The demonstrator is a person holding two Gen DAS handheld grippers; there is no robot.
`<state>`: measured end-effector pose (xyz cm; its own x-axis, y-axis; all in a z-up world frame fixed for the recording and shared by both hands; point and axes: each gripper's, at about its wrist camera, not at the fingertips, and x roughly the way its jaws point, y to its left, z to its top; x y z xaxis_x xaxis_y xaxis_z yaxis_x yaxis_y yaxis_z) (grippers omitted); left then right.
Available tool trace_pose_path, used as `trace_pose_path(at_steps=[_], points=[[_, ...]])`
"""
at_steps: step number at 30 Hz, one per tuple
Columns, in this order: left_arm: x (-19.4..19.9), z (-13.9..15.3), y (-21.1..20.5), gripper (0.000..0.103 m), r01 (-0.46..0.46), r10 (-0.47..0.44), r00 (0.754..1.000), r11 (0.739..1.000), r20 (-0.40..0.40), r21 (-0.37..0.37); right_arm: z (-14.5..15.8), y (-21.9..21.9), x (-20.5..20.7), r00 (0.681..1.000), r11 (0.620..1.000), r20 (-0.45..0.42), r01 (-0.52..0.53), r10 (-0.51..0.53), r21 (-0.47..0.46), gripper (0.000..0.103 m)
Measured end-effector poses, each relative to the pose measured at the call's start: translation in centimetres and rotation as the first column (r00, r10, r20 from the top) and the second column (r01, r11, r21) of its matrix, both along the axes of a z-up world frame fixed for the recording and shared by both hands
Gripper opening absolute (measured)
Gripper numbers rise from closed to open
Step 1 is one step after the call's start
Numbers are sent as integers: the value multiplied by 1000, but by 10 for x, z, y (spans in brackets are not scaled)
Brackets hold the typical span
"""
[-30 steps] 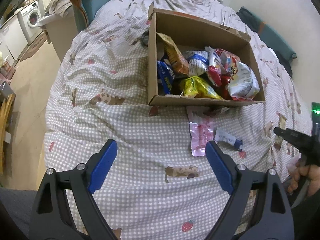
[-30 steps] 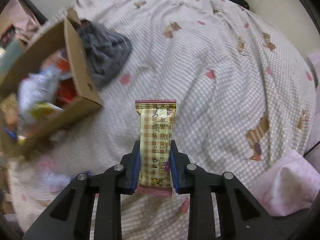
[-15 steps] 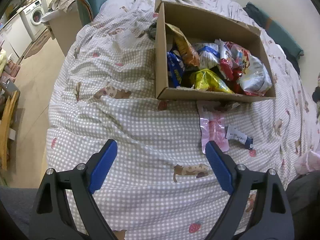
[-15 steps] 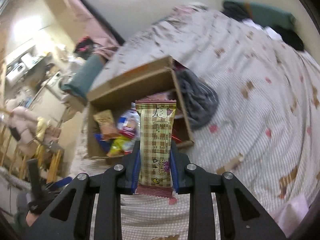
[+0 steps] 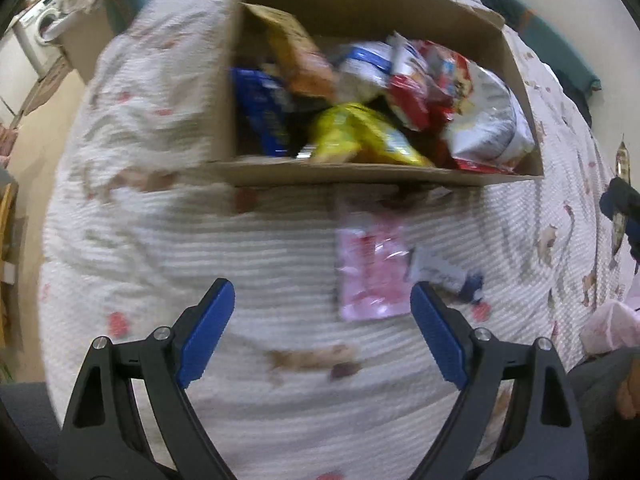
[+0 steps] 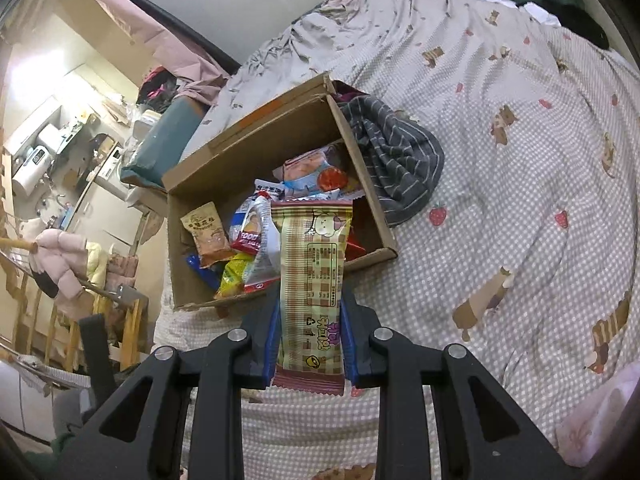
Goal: Organize snacks
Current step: 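Grasp the pink packet with the left tool while the right tool holds the yellow bar, then carry the pink packet over the box with the left tool while the right tool carries the yellow bar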
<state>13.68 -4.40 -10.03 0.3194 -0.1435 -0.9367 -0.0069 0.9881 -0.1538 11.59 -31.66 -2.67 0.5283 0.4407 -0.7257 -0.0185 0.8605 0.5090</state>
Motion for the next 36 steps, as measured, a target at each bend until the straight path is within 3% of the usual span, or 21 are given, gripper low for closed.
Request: trace_pose_path(at_steps=[8, 11, 13, 17, 18, 25, 30, 36], points=[[48, -56, -40, 87, -18, 18, 991, 1000, -135, 2, -5, -12, 5, 999, 999, -26, 23, -21, 46, 27], [52, -60, -48, 87, 5, 0, 994, 999, -113, 43, -7, -14, 6, 999, 998, -35, 25, -24, 52, 27], [51, -62, -51, 83, 21, -14, 994, 998, -110, 61, -8, -12, 7, 999, 998, -40, 19, -17, 51, 27], [48, -61, -47, 60, 35, -26, 994, 997, -107, 74, -7, -9, 8, 999, 999, -39, 6, -4, 52, 27], [48, -60, -46, 52, 41, -33, 994, 997, -105, 69, -6, -8, 9, 999, 999, -37, 5, -3, 51, 27], [28, -46, -34, 52, 60, -54, 994, 996, -93, 70, -9, -4, 10, 999, 999, -48, -5, 7, 35, 27], [-4, -31, -16, 52, 28, -30, 991, 999, -130, -22, -10, -1, 7, 998, 999, -55, -13, 15, 33, 27], [-22, 26, 2, 52, 31, -31, 999, 999, -9, -22, -2, 9, 6, 998, 998, -23, -50, 51, 41, 27]])
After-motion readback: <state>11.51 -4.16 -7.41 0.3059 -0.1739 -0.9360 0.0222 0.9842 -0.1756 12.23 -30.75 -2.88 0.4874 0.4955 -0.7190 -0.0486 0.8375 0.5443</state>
